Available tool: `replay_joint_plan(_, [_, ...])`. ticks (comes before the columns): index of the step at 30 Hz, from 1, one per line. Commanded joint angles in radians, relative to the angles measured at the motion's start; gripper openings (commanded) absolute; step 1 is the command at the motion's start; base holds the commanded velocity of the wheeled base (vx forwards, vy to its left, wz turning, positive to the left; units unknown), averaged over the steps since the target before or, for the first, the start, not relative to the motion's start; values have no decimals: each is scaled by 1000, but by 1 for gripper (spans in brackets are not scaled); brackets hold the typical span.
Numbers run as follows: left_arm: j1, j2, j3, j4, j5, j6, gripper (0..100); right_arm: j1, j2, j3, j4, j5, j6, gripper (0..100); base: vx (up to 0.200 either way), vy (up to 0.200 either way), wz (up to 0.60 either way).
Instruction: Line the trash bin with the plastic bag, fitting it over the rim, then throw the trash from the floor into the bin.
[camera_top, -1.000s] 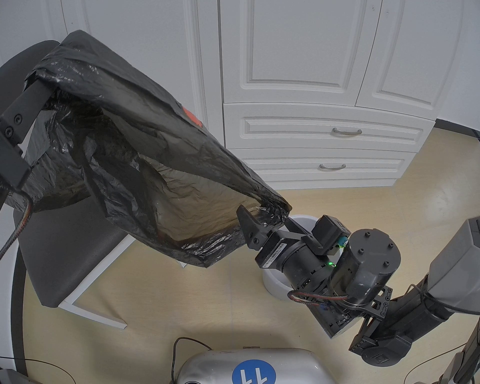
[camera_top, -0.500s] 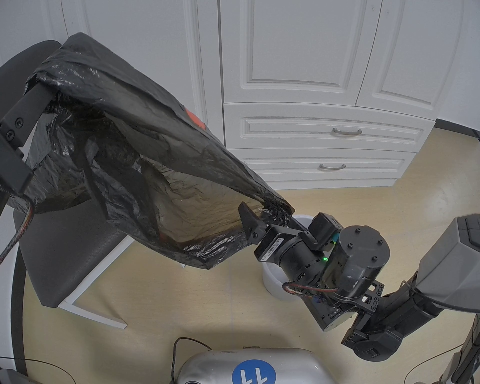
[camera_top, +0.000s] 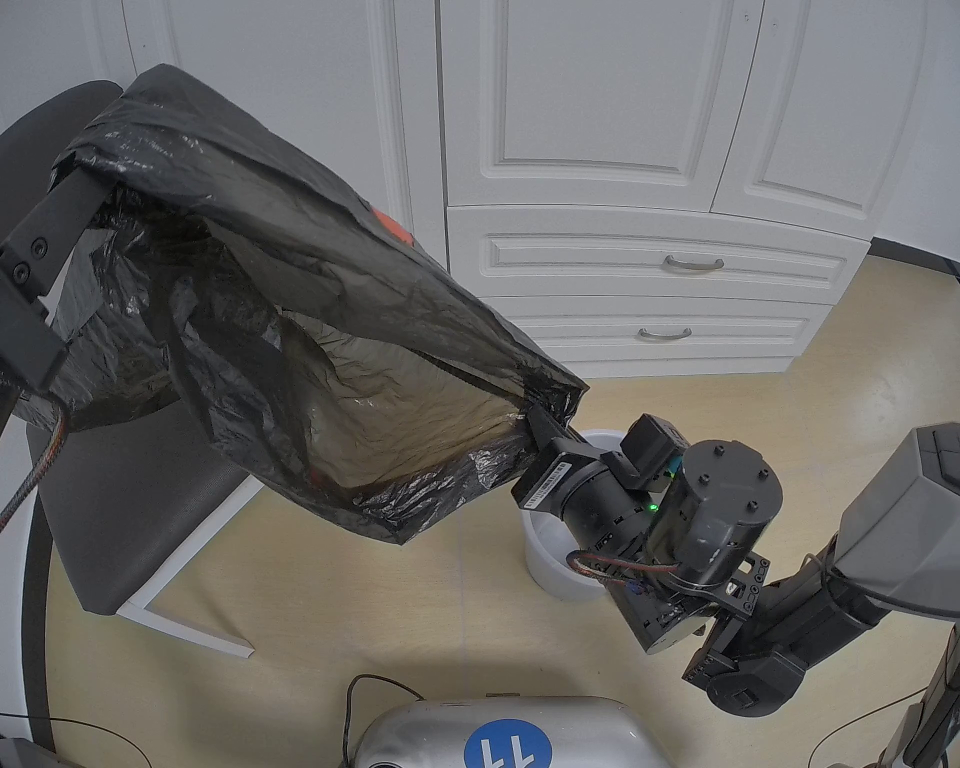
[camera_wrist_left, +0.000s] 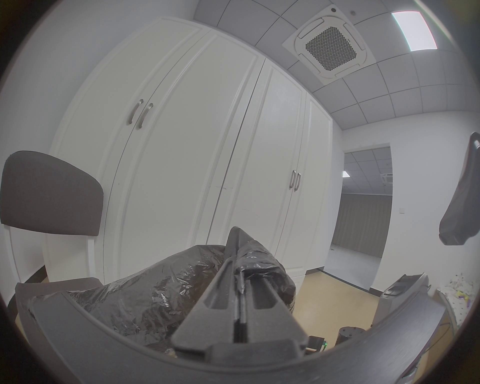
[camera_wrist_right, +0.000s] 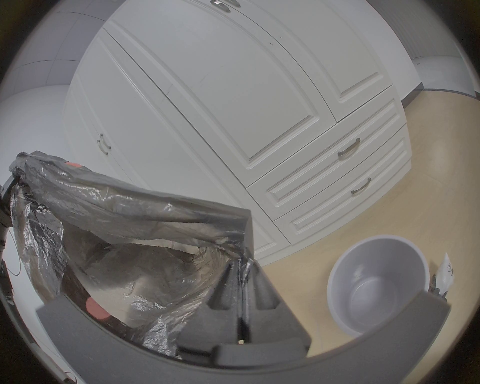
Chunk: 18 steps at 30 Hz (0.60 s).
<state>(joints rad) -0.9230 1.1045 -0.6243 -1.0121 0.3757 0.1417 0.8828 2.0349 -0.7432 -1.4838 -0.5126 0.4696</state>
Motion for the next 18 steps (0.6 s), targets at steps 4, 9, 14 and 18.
replay_joint_plan(4, [-2, 8, 8, 0, -1, -2, 0, -10, -87, 22, 11, 0, -54, 0, 0, 0, 0])
replay_joint_plan(9, [-16, 18, 8, -2, -1, -4, 0, -21, -202, 54, 19, 2, -117, 0, 0, 0, 0])
replay_joint_plan(14, [-16, 38, 8, -2, -1, -14, 0, -30, -429, 105, 62, 0, -284, 0, 0, 0, 0])
replay_joint_plan(18, [-19, 107, 6, -3, -1, -67, 0, -27, -625, 116, 251, -7, -332, 0, 0, 0, 0])
